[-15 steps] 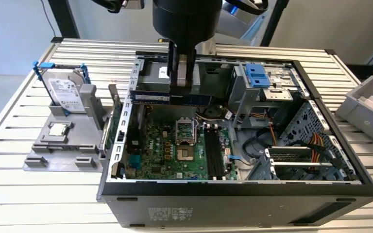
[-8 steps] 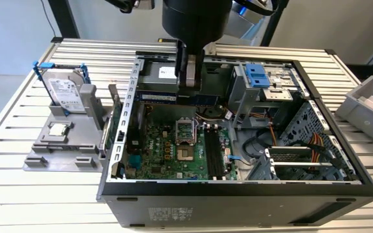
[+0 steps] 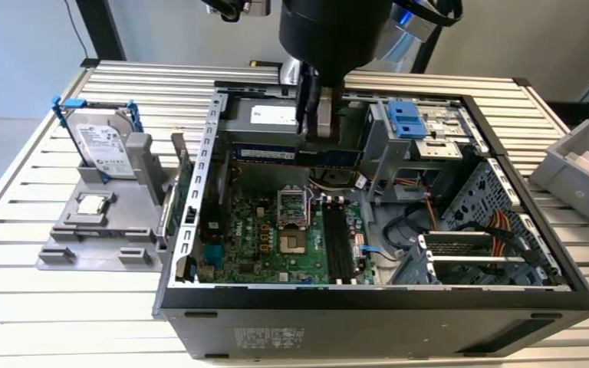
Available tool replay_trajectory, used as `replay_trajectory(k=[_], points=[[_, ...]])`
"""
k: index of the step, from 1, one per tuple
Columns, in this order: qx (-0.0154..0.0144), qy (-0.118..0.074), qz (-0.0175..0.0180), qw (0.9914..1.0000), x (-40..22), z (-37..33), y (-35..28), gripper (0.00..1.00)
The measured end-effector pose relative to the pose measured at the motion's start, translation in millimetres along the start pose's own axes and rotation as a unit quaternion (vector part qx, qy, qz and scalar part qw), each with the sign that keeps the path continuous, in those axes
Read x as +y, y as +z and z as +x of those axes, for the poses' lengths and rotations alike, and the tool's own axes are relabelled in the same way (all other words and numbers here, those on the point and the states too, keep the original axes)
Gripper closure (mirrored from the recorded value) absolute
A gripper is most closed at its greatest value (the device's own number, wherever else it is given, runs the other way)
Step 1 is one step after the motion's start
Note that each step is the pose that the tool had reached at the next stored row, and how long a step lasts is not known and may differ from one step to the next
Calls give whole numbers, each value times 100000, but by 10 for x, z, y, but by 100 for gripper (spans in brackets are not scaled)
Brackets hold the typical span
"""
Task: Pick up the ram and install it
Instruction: 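Pick up the ram and move it above insertion slot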
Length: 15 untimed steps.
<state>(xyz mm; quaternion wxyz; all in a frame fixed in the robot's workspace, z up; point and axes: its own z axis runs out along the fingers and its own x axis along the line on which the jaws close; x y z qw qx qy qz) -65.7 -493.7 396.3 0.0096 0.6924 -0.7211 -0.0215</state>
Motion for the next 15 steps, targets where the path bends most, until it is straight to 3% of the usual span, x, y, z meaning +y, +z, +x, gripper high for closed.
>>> replay_trajectory(k=[15], points=[[9,8,-240,100000,-295,-12,-13,100]])
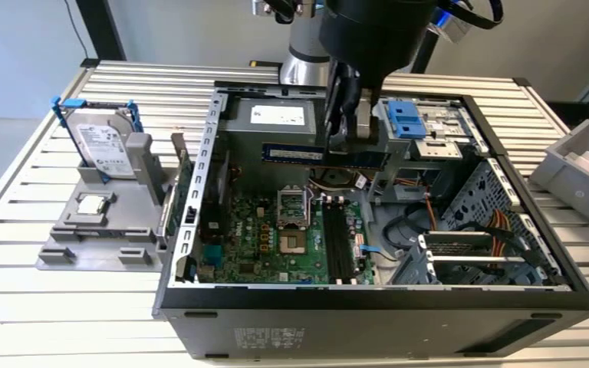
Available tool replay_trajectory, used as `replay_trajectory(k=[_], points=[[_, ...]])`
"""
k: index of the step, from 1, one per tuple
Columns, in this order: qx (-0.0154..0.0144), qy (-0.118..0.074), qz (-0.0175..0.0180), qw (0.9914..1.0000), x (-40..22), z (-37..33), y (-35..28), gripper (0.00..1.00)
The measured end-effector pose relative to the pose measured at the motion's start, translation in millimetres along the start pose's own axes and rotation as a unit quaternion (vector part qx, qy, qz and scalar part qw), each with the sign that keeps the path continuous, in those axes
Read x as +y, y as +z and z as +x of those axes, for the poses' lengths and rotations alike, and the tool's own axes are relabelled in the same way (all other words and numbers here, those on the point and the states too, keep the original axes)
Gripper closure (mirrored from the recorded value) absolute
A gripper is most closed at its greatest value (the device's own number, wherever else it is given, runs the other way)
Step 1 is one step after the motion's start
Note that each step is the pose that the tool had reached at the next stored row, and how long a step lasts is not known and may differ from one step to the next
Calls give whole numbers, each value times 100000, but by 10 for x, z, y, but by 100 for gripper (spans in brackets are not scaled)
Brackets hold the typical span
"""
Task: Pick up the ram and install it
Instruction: 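Pick up the ram and move it above insertion slot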
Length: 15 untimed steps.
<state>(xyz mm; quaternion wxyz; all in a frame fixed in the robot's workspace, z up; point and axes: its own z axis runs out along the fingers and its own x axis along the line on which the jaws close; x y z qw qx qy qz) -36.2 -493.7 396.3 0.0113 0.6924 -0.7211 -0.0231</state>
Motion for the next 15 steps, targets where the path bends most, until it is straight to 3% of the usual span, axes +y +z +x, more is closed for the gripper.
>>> replay_trajectory(k=[8,15], points=[[1,0,-19,100000,-96,-4,-5,100],[1,4,-20,100000,-115,-5,-6,100]])
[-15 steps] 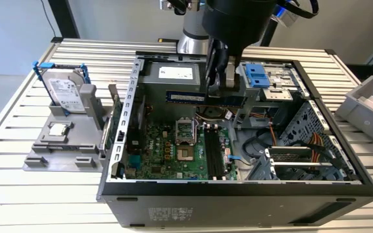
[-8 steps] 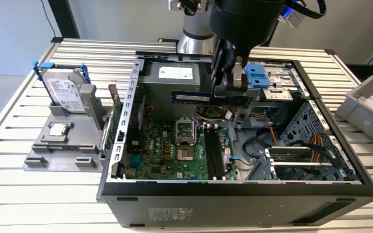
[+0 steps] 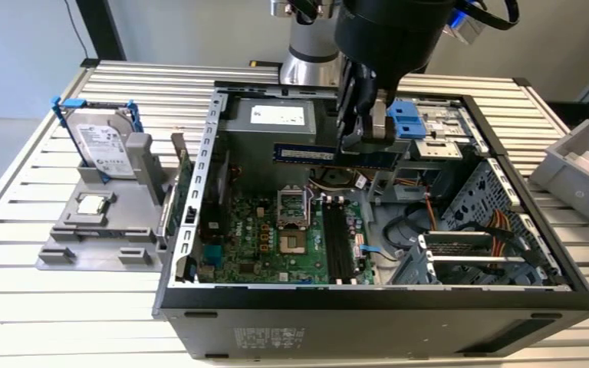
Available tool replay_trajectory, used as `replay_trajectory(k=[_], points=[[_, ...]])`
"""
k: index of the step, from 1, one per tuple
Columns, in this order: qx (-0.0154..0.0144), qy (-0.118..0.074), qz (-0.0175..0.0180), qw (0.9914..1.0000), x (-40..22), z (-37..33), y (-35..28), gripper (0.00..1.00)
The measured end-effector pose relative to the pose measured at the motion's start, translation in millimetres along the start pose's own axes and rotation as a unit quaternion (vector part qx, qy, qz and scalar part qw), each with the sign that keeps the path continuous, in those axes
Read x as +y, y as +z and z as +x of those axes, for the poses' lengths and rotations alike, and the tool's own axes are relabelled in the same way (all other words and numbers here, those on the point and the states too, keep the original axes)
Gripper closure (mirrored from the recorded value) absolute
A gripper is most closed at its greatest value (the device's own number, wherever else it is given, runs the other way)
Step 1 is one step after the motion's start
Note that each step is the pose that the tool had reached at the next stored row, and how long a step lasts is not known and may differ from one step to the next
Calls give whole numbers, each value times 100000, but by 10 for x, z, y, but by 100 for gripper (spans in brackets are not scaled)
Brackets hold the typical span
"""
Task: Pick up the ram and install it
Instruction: 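Pick up the ram and move it above insertion slot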
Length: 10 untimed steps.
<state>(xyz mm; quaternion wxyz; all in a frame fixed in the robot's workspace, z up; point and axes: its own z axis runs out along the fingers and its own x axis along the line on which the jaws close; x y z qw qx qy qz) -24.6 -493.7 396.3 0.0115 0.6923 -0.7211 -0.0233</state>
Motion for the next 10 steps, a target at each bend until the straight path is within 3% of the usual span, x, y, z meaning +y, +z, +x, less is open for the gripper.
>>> replay_trajectory(k=[3,10], points=[[-10,197,3,100000,-1,0,0,100],[-131,2681,42,99964,-20,-1,0,100]])
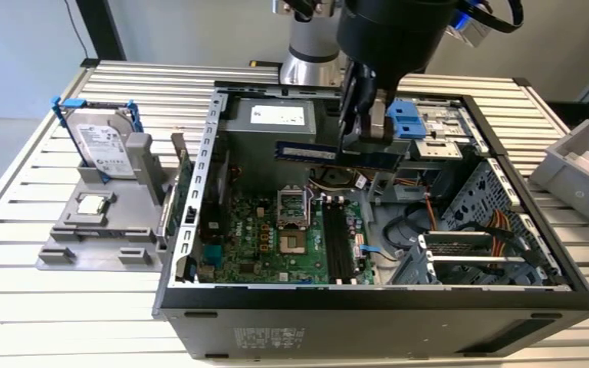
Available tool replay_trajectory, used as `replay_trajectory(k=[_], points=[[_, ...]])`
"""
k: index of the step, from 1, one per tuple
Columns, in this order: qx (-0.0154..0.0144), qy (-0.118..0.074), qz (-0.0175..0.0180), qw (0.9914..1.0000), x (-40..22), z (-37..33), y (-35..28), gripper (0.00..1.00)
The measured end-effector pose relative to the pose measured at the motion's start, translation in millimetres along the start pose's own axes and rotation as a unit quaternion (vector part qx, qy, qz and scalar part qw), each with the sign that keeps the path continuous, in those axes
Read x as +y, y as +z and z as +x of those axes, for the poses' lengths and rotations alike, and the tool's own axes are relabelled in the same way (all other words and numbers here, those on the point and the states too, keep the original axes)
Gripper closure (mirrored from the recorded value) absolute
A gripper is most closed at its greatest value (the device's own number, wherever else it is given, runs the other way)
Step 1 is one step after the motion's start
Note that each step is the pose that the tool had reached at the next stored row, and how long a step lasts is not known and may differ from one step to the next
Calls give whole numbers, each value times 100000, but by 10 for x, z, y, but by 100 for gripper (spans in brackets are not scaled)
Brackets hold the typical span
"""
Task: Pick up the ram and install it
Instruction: 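Pick up the ram and move it above insertion slot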
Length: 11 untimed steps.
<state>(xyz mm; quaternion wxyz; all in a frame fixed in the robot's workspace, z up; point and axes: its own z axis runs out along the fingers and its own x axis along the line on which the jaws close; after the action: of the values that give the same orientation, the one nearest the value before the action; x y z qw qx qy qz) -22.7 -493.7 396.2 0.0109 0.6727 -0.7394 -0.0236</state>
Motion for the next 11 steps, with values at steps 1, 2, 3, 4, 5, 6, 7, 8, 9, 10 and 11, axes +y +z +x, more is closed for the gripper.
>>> replay_trajectory(k=[1,2,3,4,5,6,7,8,9,10,11], points=[[-17,309,4,100000,-9,-2,0,100],[-31,646,10,99998,-18,-5,1,100],[-37,962,13,99995,-26,-10,0,100],[-55,1239,19,99992,-35,-15,1,100],[-72,1512,24,99989,-45,-20,3,100],[-88,1790,27,99984,-57,-25,3,100],[-95,2022,30,99980,-68,-30,4,100],[-102,2198,33,99976,-80,-37,4,100],[-110,2280,35,99974,-90,-49,5,100],[-116,2323,38,99973,-101,-63,6,100],[-117,2352,36,99972,-113,-80,8,100]])
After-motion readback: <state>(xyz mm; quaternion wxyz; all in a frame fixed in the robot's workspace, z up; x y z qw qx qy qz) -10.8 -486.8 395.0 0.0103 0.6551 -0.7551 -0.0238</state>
